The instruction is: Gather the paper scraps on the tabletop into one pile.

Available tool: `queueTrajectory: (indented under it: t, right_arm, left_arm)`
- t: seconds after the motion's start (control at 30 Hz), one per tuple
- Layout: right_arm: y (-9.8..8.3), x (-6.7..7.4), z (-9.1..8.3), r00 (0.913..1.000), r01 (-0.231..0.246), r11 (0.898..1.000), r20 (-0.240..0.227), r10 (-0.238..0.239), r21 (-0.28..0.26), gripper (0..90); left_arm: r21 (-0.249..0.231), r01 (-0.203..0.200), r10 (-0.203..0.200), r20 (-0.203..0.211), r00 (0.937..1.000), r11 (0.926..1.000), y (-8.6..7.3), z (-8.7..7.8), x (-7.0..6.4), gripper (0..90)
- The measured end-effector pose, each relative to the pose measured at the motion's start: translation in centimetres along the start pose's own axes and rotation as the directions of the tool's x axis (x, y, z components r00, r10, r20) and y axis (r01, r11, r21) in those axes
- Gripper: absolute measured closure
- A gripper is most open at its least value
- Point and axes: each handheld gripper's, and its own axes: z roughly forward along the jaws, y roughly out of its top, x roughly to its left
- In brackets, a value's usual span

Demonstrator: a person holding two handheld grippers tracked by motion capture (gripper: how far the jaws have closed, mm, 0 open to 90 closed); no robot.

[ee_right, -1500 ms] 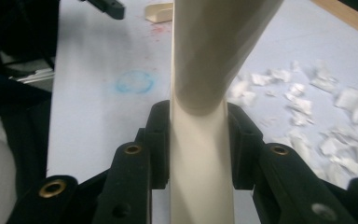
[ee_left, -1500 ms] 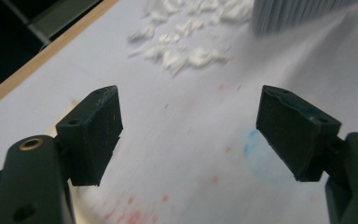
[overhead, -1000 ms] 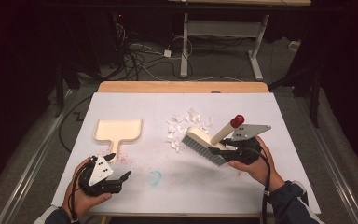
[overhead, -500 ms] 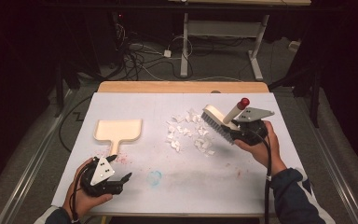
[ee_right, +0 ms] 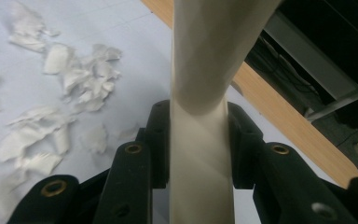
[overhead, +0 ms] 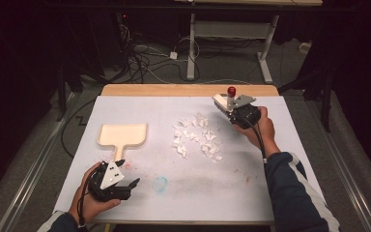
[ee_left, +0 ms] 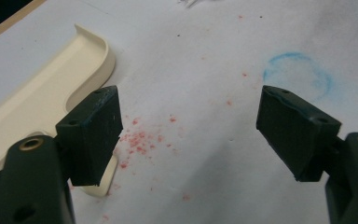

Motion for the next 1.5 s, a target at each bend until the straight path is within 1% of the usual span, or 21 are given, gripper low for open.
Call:
queueTrajectory:
  t: [0.07,0.17,0.27,0.33,0.43,0.53,0.57,0.6,0.7,0.77,0.83,0.93,1.03,1.07,1.13,1.2,1.33,1.4,1.43,1.47,1.5]
  right_arm:
    - [0.2,0.0,1.1,0.9999,-0.014,1.000,0.009,0.014,0.005,67.9]
    - [0.8,0.4,2.3,0.9998,-0.007,1.000,0.016,0.007,0.007,67.9]
    - [1.5,1.1,3.1,1.0000,-0.007,1.000,0.005,0.007,-0.002,67.9]
    - [2.0,2.1,3.5,0.9997,0.022,1.000,0.002,-0.022,0.005,67.9]
    - [2.6,3.6,3.9,0.9979,0.055,0.998,-0.033,-0.055,0.007,67.9]
    - [2.7,5.1,4.1,0.9927,0.100,0.995,-0.067,-0.100,0.002,67.8]
    - [2.7,5.5,4.0,0.9910,0.118,0.993,-0.065,-0.117,0.008,67.8]
    - [2.6,5.8,3.9,0.9893,0.131,0.991,-0.065,-0.130,0.000,67.8]
    - [2.3,6.1,3.2,0.9838,0.138,0.990,-0.112,-0.140,-0.027,67.7]
    - [2.1,6.4,2.5,0.9769,0.150,0.987,-0.146,-0.156,-0.049,67.7]
    - [1.8,6.7,2.0,0.9719,0.160,0.985,-0.165,-0.167,-0.060,67.7]
    - [1.3,7.2,0.9,0.9603,0.184,0.980,-0.198,-0.197,-0.078,67.7]
    - [0.9,7.7,-0.2,0.9486,0.188,0.977,-0.238,-0.208,-0.105,67.7]
    - [0.9,7.7,-0.2,0.9486,0.188,0.977,-0.238,-0.208,-0.105,67.7]
    - [0.4,8.2,-1.3,0.9388,0.194,0.974,-0.266,-0.219,-0.115,67.7]
    - [0.1,8.4,-1.9,0.9310,0.207,0.971,-0.280,-0.234,-0.123,67.7]
    - [-0.2,8.7,-3.0,0.9275,0.207,0.969,-0.289,-0.238,-0.133,67.8]
    - [-0.2,8.6,-3.5,0.9289,0.214,0.967,-0.278,-0.245,-0.139,67.8]
    - [0.0,8.4,-3.9,0.9311,0.204,0.968,-0.277,-0.238,-0.146,67.8]
    - [0.2,8.4,-4.0,0.9348,0.211,0.967,-0.259,-0.243,-0.146,67.9]
    - [0.4,8.2,-4.1,0.9341,0.216,0.965,-0.257,-0.248,-0.148,67.9]
  left_arm:
    - [0.001,-0.001,0.001,0.001,1.0000,1.0000,0.0,0.0,0.0,22.2]
    - [0.002,0.000,0.000,0.005,1.0000,1.0000,0.0,0.1,0.1,22.2]
    - [0.003,0.004,-0.004,0.007,1.0000,1.0000,-0.1,0.2,0.2,22.2]
    - [0.000,0.006,-0.006,0.010,0.9999,1.0000,-0.1,0.2,0.2,22.2]
    - [0.006,0.000,0.000,0.011,0.9999,1.0000,-0.1,0.2,0.2,22.2]
    - [0.006,-0.004,0.004,0.013,0.9999,1.0000,-0.2,0.2,0.1,22.2]
    - [0.008,-0.007,0.007,0.012,0.9999,0.9999,-0.2,0.1,0.1,22.2]
    - [0.010,-0.009,0.009,0.012,0.9999,0.9999,-0.2,0.1,0.1,22.2]
    - [0.008,-0.008,0.008,0.012,0.9999,0.9999,-0.2,0.1,0.1,22.2]
    - [0.011,-0.009,0.009,0.011,0.9999,0.9999,-0.1,0.1,0.0,22.2]
    - [0.014,-0.012,0.012,0.011,0.9999,0.9998,-0.1,0.1,0.0,22.2]
    - [0.011,-0.011,0.011,0.009,0.9999,0.9999,-0.1,0.1,-0.1,22.2]
    - [0.015,-0.013,0.013,0.010,0.9999,0.9998,-0.1,0.1,-0.1,22.2]
    - [0.016,-0.013,0.013,0.012,0.9998,0.9998,-0.1,0.1,-0.1,22.2]
    - [0.021,-0.021,0.021,0.013,0.9997,0.9996,-0.1,0.1,-0.2,22.2]
    - [0.021,-0.022,0.022,0.015,0.9996,0.9995,0.0,0.1,-0.3,22.2]
    - [0.024,-0.029,0.029,0.014,0.9995,0.9993,0.0,0.2,-0.4,22.2]
    - [0.024,-0.027,0.027,0.015,0.9995,0.9993,0.0,0.2,-0.4,22.2]
    - [0.024,-0.026,0.026,0.014,0.9996,0.9994,0.0,0.2,-0.4,22.2]
    - [0.022,-0.027,0.026,0.012,0.9996,0.9994,0.0,0.1,-0.4,22.2]
    - [0.021,-0.027,0.027,0.012,0.9996,0.9994,0.0,0.1,-0.4,22.2]
